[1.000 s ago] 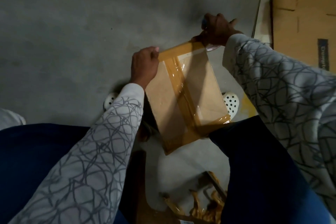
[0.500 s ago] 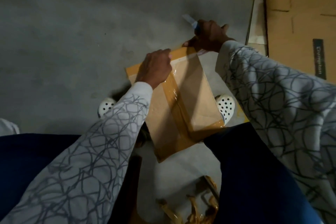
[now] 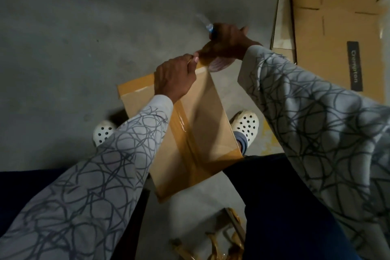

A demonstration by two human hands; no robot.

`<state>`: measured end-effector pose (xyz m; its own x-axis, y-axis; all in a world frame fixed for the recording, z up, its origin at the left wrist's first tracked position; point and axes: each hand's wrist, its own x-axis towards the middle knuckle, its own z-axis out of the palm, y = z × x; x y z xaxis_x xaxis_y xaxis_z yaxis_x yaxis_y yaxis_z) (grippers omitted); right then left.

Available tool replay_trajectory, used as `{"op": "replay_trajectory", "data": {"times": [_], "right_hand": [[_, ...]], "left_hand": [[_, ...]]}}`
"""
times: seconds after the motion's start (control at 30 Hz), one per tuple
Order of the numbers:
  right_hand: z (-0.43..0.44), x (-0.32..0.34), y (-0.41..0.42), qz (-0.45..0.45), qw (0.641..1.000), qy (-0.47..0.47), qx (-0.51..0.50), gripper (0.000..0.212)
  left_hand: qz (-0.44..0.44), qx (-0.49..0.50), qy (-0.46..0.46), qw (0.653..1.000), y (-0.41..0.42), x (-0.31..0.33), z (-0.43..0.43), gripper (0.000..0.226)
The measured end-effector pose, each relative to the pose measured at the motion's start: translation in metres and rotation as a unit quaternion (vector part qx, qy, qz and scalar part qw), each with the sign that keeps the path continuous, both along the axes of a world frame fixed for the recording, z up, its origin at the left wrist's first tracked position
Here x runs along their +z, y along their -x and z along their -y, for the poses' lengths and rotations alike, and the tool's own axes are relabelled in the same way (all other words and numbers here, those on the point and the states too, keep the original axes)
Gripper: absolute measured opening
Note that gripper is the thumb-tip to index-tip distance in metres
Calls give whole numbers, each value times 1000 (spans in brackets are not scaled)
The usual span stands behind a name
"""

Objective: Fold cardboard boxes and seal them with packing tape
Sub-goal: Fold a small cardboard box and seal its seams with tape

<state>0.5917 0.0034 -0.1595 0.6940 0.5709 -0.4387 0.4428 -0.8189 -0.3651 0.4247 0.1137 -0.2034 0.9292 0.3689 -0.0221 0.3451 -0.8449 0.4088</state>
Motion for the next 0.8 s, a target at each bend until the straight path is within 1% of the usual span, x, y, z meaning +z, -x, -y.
{"op": "replay_trajectory", "data": {"times": [0.07,0.13,0.2,0.3,0.4,0.43,0.47,0.57,0.63,0.7,0.8], "right_hand": [[1,0,-5,-23,1000,6,0,74],[4,4,-7,-63,998,12,4,76],[5,6,-10,-73,997,23,17,83],[12,7,-14,-72,996,52,29,99],[24,9,-17,-75,996,43,22,121],[26,9,-18,-75,996,45,18,120],[27,7,-19,-72,996,49,19,111],[28,-4,-25,-60,997,25,34,73],[30,-11,-25,-56,998,4,25,56],[30,-17,-22,-39,999,9,17,56],[29,-24,-17,-11,1000,24,5,66]], "left_hand": [[11,-2,9,1000,2,-1,1,44],[16,-6,14,1000,2,-1,1,44],[15,-7,15,1000,1,0,1,44],[19,-2,30,999,3,-1,0,42],[34,2,38,999,4,-4,2,40],[37,3,39,999,2,-5,2,40],[38,6,41,998,2,-7,3,40],[60,-4,66,996,2,-12,4,38],[77,-22,80,994,0,-13,5,33],[75,-28,90,993,-8,-12,6,28],[28,-14,98,995,-23,-4,8,30]]}}
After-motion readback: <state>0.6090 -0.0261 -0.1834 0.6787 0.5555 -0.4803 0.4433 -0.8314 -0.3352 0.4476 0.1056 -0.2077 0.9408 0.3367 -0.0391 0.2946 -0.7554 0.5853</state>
